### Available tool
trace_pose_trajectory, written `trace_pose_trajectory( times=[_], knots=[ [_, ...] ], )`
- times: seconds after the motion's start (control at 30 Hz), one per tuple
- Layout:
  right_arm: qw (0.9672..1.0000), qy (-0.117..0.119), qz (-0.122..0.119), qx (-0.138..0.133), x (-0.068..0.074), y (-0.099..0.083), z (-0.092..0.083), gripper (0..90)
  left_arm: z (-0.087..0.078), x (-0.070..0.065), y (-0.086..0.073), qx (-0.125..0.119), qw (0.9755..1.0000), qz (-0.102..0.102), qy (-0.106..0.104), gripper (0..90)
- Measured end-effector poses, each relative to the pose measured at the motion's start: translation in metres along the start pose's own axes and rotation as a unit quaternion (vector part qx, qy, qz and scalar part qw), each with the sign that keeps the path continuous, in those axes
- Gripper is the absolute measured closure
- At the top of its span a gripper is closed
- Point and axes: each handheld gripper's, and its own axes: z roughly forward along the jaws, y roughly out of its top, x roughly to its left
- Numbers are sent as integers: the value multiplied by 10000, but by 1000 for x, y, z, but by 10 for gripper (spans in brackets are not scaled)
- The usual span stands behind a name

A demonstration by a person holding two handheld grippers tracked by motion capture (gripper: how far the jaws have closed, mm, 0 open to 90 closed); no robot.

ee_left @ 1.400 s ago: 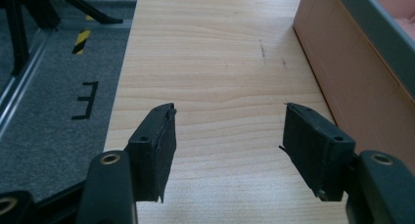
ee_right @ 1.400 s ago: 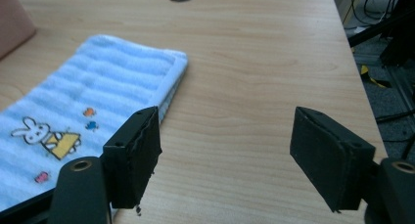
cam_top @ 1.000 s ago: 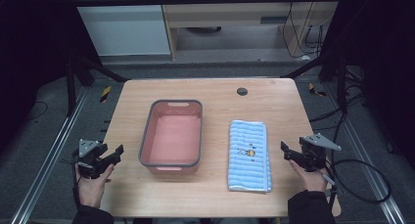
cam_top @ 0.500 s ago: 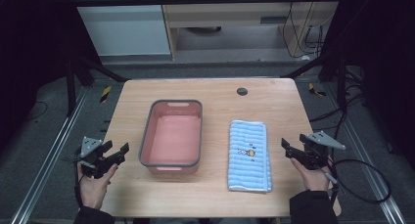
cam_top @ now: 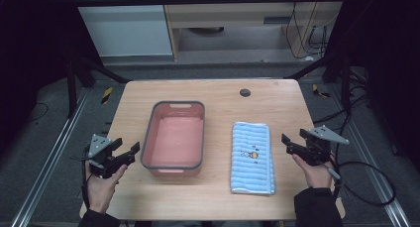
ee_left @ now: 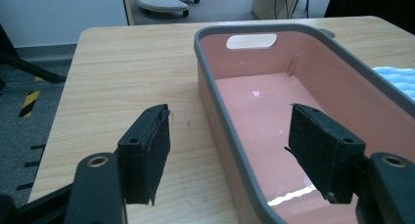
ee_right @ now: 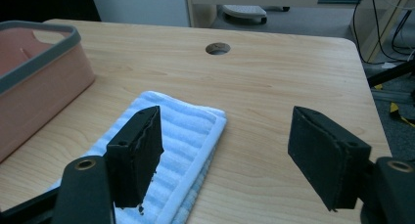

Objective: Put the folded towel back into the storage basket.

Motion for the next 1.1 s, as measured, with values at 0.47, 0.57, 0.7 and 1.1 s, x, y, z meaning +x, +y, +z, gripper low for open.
trace_pose_trajectory(
  times=[0.47,0.57,0.7,1.1],
  knots=[
    [9997,206,-6,-104,5,17,2,301,10,-30,14,-83,9997,188,-158,311],
    [9997,216,-26,-75,7,20,4,301,14,-40,16,-52,9994,202,-265,310],
    [9997,239,-15,-105,8,23,4,296,18,-55,21,-62,9988,272,-407,309],
    [9993,351,-52,-138,17,35,10,285,32,-100,29,-128,9956,449,-812,307]
  ],
)
